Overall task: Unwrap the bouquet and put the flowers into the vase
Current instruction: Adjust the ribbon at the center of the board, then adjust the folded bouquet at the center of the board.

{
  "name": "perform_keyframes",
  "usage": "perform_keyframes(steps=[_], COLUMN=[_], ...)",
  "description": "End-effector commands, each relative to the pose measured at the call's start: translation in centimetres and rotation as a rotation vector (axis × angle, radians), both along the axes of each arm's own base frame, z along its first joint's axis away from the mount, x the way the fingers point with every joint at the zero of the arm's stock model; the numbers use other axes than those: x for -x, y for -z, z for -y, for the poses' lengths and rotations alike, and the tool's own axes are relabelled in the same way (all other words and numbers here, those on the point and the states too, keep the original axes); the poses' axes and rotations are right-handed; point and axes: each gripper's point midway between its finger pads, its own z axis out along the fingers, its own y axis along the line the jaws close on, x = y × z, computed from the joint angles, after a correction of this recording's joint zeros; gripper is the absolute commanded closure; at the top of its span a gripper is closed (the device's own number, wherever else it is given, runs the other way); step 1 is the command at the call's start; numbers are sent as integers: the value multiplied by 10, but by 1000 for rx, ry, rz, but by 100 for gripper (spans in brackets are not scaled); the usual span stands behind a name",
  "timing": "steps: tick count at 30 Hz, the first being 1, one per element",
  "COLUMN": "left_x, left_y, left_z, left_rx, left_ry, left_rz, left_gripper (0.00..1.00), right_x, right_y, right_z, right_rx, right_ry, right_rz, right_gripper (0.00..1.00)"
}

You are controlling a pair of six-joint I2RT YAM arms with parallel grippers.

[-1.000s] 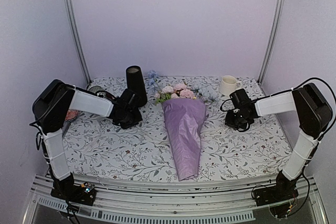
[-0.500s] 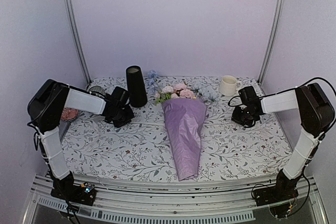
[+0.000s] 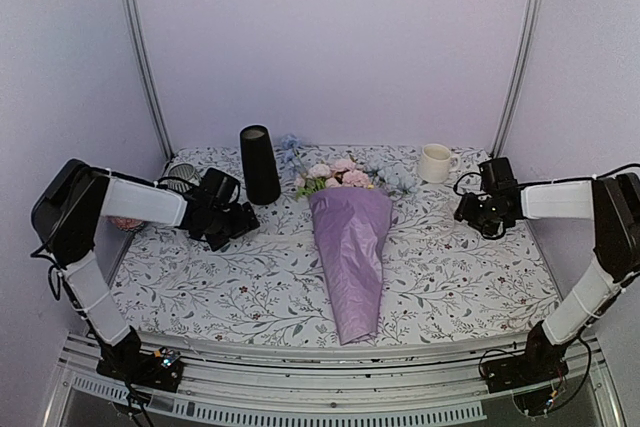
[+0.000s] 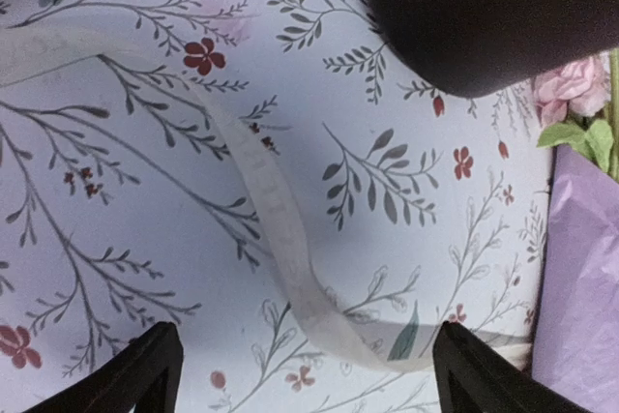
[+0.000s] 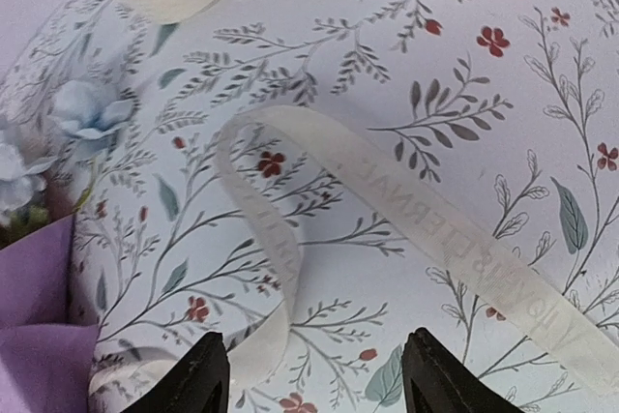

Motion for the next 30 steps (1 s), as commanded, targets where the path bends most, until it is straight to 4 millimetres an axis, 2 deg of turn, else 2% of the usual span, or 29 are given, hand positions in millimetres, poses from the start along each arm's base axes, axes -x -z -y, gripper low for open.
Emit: perform_keyframes(steps=[1,5,8,13,16,20,22,27,30], left_x=[16,33,54,77,91,105,111,115,118], left_y=[-31,-78,-104,-113,-130,-143,-145,-146,-142], left_z=[8,53,89,124,142,156,164,181,185], left_rx=[-74,-18,98,226,293,343,379,393,369], left_ry=[127,385,560,722,792,830,851,902,891], left_rz=[83,269,382,421,480,505,490,431,410], left_gripper=[7,6,7,6,4,3,3,3,3], right_x=[7,26,29,16,17,25,34,40,42], right_y=[-42,-73,-90,-99,-98,-86,-83,-84,-92], right_z=[-37,-81,-100,-119,-132,-140,-149,-156,-157], right_rx=[-97,-238,-299,-376,-413,-322,-351,-361,-357], right_ry=[-243,-513,-636,-706,-725,-703,-723,-763,-777], right_rz=[146,243,289,307,361,464,484,527,556], right_gripper=[36,35,34,35,35,34,34,33,28])
